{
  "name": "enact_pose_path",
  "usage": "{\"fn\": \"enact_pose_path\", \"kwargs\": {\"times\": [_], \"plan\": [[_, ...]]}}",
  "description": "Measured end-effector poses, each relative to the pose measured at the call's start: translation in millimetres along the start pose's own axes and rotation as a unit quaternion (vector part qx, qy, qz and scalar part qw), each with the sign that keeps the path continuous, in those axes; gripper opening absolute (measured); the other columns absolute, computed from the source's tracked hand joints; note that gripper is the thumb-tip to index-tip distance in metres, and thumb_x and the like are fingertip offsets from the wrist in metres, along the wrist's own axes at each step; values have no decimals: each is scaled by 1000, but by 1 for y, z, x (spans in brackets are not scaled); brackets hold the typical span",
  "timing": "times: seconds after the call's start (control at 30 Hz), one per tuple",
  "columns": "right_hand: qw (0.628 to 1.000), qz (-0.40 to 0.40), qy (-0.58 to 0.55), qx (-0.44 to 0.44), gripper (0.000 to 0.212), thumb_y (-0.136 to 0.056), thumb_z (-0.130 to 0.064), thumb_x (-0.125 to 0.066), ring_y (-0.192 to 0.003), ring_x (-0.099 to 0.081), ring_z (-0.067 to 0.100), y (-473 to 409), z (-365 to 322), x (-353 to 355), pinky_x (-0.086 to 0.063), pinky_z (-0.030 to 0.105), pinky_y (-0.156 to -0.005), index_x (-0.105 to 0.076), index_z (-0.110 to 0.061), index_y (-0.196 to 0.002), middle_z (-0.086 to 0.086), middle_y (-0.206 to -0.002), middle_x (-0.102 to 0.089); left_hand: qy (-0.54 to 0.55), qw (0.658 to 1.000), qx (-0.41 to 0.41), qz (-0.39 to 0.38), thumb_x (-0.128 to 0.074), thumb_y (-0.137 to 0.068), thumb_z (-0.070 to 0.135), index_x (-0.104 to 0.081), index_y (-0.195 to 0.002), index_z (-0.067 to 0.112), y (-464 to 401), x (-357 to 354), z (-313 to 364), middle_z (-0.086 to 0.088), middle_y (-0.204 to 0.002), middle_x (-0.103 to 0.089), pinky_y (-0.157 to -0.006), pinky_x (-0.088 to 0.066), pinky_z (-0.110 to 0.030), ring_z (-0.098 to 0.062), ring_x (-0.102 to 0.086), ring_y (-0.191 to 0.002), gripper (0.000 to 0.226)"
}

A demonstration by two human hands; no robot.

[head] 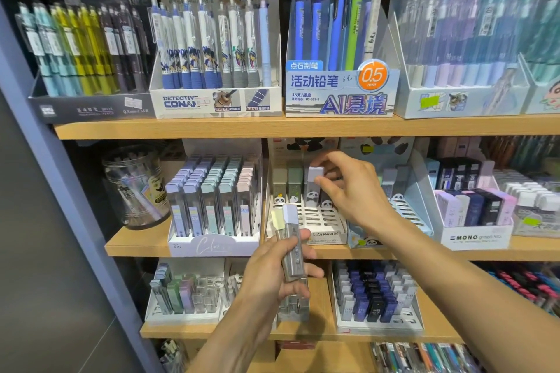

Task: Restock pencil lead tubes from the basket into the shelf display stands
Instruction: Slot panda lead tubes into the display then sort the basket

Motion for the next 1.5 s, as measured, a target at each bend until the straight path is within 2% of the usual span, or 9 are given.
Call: {"fn": "enact_pose_path", "kwargs": {"times": [0.07,0.2,0.4,0.53,0.67,0.73,0.97,1.23,1.5], "plan": [[997,0,68,23,22,-93,-19,-71,-87,-66,20,-4,1,-1,-56,36,-77,-66,-17,-114,3,-91,-69,-3,1000,4,-9,-52,-106,20,-69,-121,7,-1,-1,-1,-17,-100,-79,-48,-59,-31,-32,-76,-80,26],[991,-12,120,49,24,-94,-15,-69,-94,-57,28,-6,-6,-9,-43,34,-77,-71,-22,-117,7,-100,-63,3,1000,15,-18,-57,-103,20,-70,-122,8,-5,-1,-6,-15,-101,-79,-50,-61,-30,-30,-75,-75,26],[983,-38,177,16,28,-99,-18,-64,-103,-58,36,-5,-4,-11,-44,39,-84,-70,-16,-126,12,-107,-66,61,997,26,-40,-59,-88,32,-75,-117,3,-9,3,-12,-4,-73,-54,-41,-19,-26,-14,-37,-52,45],[982,-32,185,18,32,-101,-17,-61,-106,-53,33,4,-11,-6,-43,38,-84,-66,-18,-133,9,-109,-57,100,993,25,-58,-56,-83,31,-72,-122,-1,-7,1,-9,-5,-75,-52,-42,-18,-26,-14,-36,-54,52],[999,3,-13,-46,18,-92,-34,-72,-78,-59,4,26,-27,4,-44,13,-70,-71,-28,-110,-9,-88,-63,87,995,27,-49,-66,-85,20,-72,-119,1,-4,1,-6,-5,-77,-59,-40,-24,-23,-14,-43,-54,40],[976,-79,-136,-150,19,-85,-45,-78,-70,-64,3,39,-22,-7,-55,25,-72,-73,-32,-99,-6,-79,-70,60,997,30,-35,-70,-89,14,-65,-122,2,-3,2,-6,-5,-78,-61,-41,-25,-23,-14,-45,-54,36],[887,-92,-350,-287,28,-84,-2,-79,-74,-75,22,48,-11,-5,-59,29,-68,-69,-10,-109,15,-84,-77,44,998,41,8,-63,-93,20,-62,-120,1,-1,1,-7,-8,-79,-64,-43,-23,-25,-16,-44,-51,33],[969,78,-187,-140,20,-89,-7,-76,-85,-68,13,17,1,26,-55,16,-73,-66,-22,-99,-3,-92,-72,62,997,32,33,-43,-104,19,-75,-112,-1,-7,7,-11,-17,-95,-62,-38,-35,-26,-23,-55,-56,39],[992,57,-97,-57,18,-93,-10,-71,-92,-66,3,14,2,12,-59,23,-77,-67,-23,-104,-14,-100,-69,70,997,24,35,-44,-104,14,-79,-105,-1,-4,2,-7,-14,-101,-64,-37,-40,-27,-27,-61,-57,38]]}}
Point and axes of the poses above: each hand's wrist, its own y-axis away from the middle knuckle, its own x-axis out of the back of the hand, z = x × y, the point moved 6 cm from there along -y, towards the middle knuckle
